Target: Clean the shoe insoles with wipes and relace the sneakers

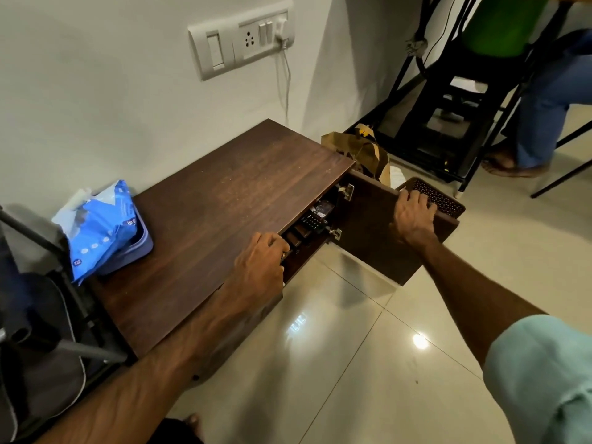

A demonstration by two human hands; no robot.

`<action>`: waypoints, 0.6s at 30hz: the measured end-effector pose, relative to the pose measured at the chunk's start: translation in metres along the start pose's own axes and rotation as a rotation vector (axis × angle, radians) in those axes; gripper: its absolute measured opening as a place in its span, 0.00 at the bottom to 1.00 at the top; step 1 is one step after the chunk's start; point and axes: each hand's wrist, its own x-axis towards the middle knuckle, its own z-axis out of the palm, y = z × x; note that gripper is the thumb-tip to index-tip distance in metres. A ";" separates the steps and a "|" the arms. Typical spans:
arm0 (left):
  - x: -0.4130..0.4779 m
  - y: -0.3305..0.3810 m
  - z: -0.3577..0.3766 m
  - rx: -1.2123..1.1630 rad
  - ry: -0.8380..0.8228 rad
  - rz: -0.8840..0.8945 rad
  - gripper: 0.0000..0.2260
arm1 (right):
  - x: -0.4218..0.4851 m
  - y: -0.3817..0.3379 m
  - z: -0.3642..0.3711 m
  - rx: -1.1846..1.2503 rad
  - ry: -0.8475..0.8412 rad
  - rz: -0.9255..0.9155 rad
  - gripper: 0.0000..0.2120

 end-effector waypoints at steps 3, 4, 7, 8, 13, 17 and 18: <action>-0.002 0.004 0.001 -0.060 0.018 -0.019 0.15 | -0.024 -0.011 -0.002 0.093 0.091 0.006 0.26; -0.003 0.005 0.000 -0.069 0.027 -0.013 0.14 | -0.032 -0.019 -0.004 0.164 0.087 0.024 0.23; -0.004 0.007 -0.003 -0.069 0.011 0.018 0.13 | -0.050 -0.048 -0.015 0.392 0.030 0.086 0.15; -0.003 0.007 -0.004 -0.071 0.005 0.020 0.13 | -0.053 -0.059 -0.018 0.492 0.013 0.100 0.13; -0.005 0.001 -0.011 -0.097 0.041 0.000 0.14 | -0.061 -0.110 -0.022 0.875 -0.035 0.161 0.10; -0.003 -0.006 -0.022 -0.104 0.059 -0.045 0.14 | -0.064 -0.141 -0.020 1.095 -0.079 0.124 0.12; -0.001 -0.007 -0.024 -0.103 0.050 -0.059 0.14 | -0.065 -0.146 -0.021 1.156 -0.106 0.105 0.11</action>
